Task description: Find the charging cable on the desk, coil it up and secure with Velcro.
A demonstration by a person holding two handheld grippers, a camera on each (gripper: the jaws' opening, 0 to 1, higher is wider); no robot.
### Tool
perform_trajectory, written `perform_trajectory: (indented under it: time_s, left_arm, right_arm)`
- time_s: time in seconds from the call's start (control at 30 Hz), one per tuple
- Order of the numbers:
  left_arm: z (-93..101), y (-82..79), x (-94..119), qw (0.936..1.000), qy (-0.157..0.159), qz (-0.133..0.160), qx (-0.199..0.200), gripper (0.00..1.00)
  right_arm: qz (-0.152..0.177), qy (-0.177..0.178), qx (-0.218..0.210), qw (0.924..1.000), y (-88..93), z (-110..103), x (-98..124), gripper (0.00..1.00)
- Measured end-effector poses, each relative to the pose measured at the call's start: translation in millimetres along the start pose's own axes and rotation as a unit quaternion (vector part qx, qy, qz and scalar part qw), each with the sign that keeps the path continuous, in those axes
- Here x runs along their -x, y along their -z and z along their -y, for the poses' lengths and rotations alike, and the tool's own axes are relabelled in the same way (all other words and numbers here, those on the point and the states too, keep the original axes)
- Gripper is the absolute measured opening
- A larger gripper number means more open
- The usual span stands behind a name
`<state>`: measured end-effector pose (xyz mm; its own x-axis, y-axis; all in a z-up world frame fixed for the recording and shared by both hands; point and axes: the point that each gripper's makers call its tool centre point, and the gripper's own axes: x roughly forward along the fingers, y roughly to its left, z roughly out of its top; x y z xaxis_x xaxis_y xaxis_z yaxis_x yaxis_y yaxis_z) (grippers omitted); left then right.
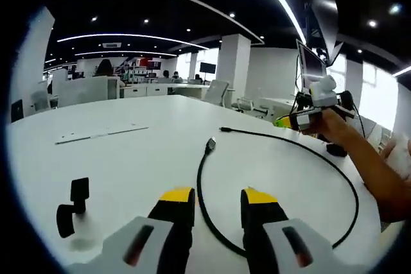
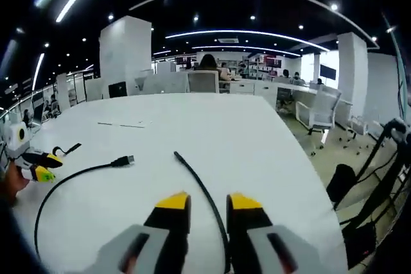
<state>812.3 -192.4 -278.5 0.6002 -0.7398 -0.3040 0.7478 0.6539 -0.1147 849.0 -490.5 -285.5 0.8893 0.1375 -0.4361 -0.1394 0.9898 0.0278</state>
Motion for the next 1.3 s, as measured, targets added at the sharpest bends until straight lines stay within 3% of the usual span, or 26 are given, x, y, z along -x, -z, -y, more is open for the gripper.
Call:
perform_trajectory:
  time_s: [0.03,0.13,0.43,0.67,1.2,1.3]
  left_arm:
    - [-1.5,1.6,-0.1,1.0,-0.004,-0.005,-0.003,0.28]
    - [-0.5,1.6,1.4,1.0,-0.002,-0.006,-0.003,0.28]
    - [-7.7,5.3,2.6,0.9998,-0.018,-0.009,-0.002,0.26]
    - [-1.1,18.9,-3.7,0.9995,-0.01,-0.03,0.004,0.26]
    - [2.8,29.5,-7.7,0.9989,-0.005,-0.047,0.006,0.25]
    - [-9.9,26.8,-15.7,0.9989,-0.006,-0.047,0.009,0.25]
  right_arm:
    - [-0.012,0.002,0.004,0.9999,4.0,0.1,-0.5,0.28]
    - [-0.003,0.017,0.004,0.9999,2.8,7.8,-2.0,0.28]
    - [-0.017,0.02,0.011,0.9996,11.7,7.0,-10.2,0.28]
    - [-0.031,0.022,0.02,0.9991,19.8,7.6,-15.9,0.28]
    - [-0.036,0.025,0.015,0.9989,24.5,14.8,-17.8,0.27]
    - [-0.039,0.025,0.016,0.9988,26.1,15.0,-18.7,0.27]
